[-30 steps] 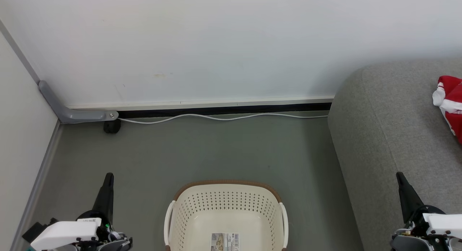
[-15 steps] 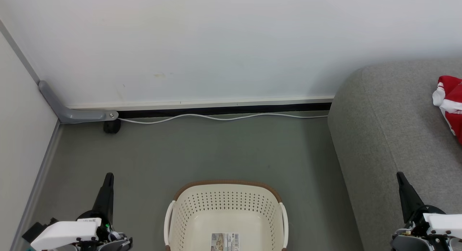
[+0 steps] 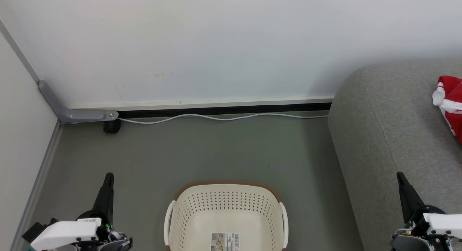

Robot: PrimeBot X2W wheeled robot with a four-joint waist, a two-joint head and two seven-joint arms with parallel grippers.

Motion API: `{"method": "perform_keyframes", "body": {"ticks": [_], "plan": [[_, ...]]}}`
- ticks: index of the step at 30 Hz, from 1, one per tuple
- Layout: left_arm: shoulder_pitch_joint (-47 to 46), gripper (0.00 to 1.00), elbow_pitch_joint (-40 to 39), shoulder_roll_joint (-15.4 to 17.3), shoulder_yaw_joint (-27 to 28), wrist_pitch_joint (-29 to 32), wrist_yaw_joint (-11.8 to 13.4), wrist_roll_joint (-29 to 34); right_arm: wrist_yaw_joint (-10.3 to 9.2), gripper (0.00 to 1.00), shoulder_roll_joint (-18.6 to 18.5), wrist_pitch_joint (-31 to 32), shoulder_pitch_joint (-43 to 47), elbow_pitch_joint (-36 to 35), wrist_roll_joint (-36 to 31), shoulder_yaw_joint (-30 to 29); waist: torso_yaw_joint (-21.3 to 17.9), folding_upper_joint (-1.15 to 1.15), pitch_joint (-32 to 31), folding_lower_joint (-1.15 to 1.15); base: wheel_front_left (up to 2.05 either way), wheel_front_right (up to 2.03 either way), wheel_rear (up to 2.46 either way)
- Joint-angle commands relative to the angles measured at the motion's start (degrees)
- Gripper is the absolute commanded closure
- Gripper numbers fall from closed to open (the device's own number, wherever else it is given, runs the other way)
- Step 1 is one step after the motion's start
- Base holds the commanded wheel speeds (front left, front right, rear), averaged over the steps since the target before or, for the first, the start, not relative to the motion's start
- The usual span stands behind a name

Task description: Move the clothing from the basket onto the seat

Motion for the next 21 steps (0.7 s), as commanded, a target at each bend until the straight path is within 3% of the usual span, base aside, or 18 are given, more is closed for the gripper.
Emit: {"method": "perform_keyframes", "body": {"ticks": [1,21], "plan": [[-3.3,1.00,-1.6,0.9,1.9,0.4,-0.5,-0.2,0.25,1.00,-0.6,0.4,-2.6,-1.8,0.6,0.9,0.0,0.00,0.0,0.00,0.00,0.00,0.00],[-3.3,1.00,-1.6,0.9,1.9,0.4,-0.5,-0.2,0.25,1.00,-0.6,0.5,-2.6,-1.8,0.6,0.9,0.0,0.00,0.0,0.00,0.00,0.00,0.00]]}}
